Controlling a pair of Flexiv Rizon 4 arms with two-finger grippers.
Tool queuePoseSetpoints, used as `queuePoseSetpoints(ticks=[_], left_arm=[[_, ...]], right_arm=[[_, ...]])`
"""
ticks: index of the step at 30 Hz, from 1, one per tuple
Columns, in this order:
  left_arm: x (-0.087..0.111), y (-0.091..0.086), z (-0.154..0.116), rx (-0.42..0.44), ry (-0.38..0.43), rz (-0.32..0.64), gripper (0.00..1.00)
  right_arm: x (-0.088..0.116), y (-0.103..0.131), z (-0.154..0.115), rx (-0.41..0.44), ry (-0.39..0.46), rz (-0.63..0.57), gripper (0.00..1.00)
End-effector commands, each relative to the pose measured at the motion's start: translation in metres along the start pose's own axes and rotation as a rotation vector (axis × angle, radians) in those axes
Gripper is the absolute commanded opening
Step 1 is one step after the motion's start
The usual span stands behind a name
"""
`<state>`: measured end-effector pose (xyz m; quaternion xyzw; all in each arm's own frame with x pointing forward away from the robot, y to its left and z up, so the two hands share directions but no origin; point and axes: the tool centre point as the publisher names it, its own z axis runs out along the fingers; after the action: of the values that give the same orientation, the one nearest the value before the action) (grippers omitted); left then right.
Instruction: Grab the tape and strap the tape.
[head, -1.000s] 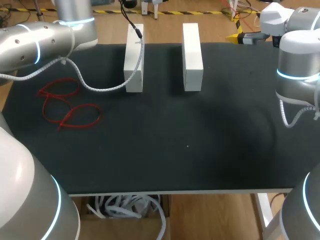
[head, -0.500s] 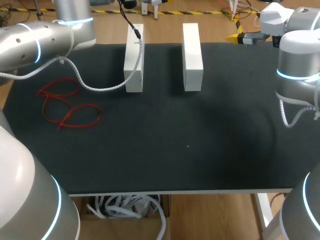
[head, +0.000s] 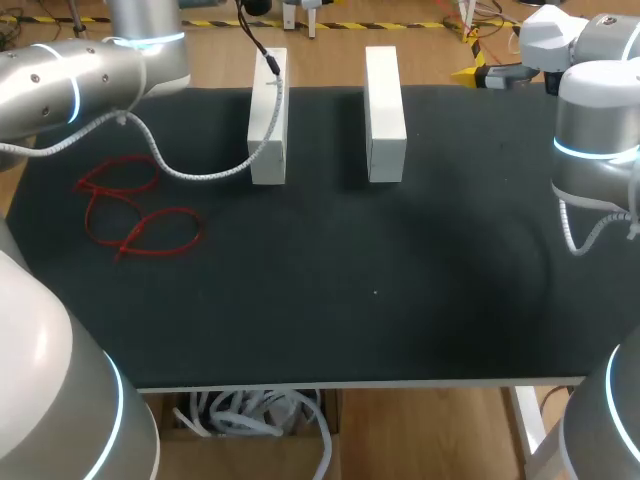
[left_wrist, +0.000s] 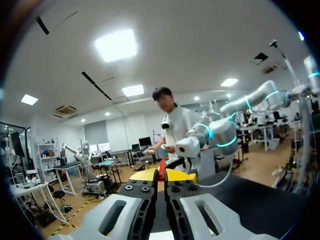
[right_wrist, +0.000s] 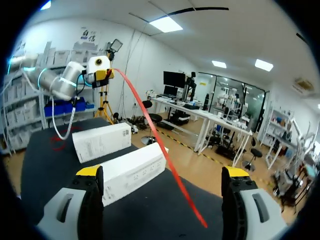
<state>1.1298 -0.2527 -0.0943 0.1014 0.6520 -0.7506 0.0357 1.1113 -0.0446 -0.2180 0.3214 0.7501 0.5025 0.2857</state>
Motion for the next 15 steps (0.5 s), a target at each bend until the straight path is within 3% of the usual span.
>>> queuePoseSetpoints(ticks=[1,2,6,8,13,15], left_arm=[[0.001,-0.001,0.000,-0.003,-0.001,-0.001,0.00],[0.001,-0.001,0.000,-0.003,-0.001,-0.001,0.00],[0.001,-0.001,0.000,-0.003,-0.001,-0.001,0.00],[0.001,-0.001,0.000,-0.003,-0.001,-0.001,0.00],[0.001,-0.001,0.000,-0.003,-0.001,-0.001,0.00],[0.001,-0.001,0.000,-0.003,-0.001,-0.001,0.00]], right_arm=[[0.015,0.005,-0.015,0.115,0.032,0.399,1.00],[0.019,0.004,-0.020,0.144,0.024,0.475,1.00],[0.029,0.004,-0.036,0.239,0.014,0.971,1.00],[0.029,0.006,-0.039,0.235,-0.001,1.084,1.00],[0.024,0.006,-0.031,0.205,-0.027,1.226,1.00],[0.023,0.002,-0.027,0.232,-0.059,1.166,1.00]])
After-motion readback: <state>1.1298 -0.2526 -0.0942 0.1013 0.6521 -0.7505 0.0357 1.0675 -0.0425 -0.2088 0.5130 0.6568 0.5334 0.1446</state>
